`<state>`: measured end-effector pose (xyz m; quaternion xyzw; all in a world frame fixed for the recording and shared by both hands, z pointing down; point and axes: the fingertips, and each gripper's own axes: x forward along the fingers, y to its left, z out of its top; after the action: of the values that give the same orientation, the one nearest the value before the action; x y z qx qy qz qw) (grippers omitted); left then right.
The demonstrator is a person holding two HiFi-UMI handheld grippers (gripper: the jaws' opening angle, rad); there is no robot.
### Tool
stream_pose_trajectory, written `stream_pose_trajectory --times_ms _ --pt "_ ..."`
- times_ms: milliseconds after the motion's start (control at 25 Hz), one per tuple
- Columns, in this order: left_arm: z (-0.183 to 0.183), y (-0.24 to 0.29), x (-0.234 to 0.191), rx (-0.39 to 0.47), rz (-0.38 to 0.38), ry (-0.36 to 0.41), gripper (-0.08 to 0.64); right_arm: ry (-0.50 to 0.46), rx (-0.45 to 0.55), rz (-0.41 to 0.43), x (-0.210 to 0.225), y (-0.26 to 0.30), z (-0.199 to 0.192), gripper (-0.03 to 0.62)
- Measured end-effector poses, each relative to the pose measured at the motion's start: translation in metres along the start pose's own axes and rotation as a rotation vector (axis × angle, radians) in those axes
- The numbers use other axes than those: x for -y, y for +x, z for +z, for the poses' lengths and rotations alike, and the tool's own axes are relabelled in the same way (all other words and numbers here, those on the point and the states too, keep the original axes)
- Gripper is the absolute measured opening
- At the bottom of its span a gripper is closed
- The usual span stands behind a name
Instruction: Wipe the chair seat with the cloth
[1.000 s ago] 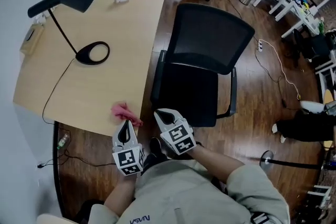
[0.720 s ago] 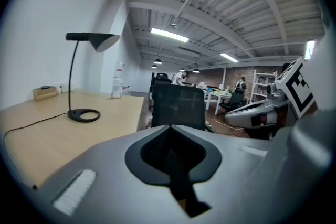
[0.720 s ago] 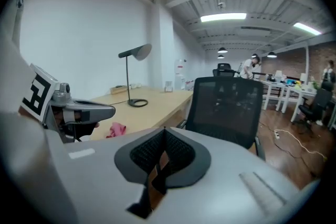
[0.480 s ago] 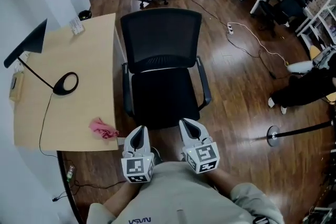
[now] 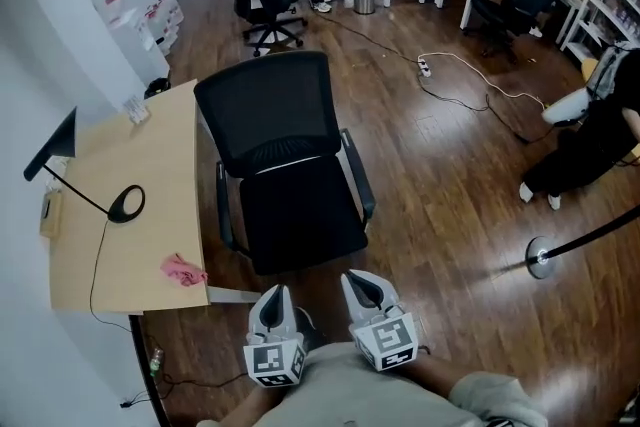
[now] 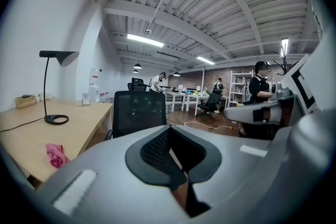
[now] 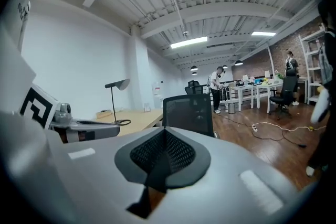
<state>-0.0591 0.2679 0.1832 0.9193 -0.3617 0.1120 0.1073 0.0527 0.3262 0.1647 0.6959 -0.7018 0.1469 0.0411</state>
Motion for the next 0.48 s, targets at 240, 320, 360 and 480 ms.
stream_pose_trajectory --times_ms 240,320,360,480 --pt "-0.013 -0.031 0.036 -0.009 0.037 0.040 0.005 0.002 0.033 0.038 0.013 -0.032 -0.005 0.000" --pt "-0.010 -0.038 0.038 -0.002 0.047 0.045 0.005 0.008 0.043 0.040 0.012 -0.037 -0.003 0.000" --pt "-0.009 -0.040 0.038 0.003 0.047 0.047 0.005 0.007 0.047 0.040 0.011 -0.039 -0.002 0.000" --pt "-0.007 -0.039 0.038 0.020 0.031 0.051 0.005 -0.004 0.054 0.031 0.007 -0.043 -0.001 0.000"
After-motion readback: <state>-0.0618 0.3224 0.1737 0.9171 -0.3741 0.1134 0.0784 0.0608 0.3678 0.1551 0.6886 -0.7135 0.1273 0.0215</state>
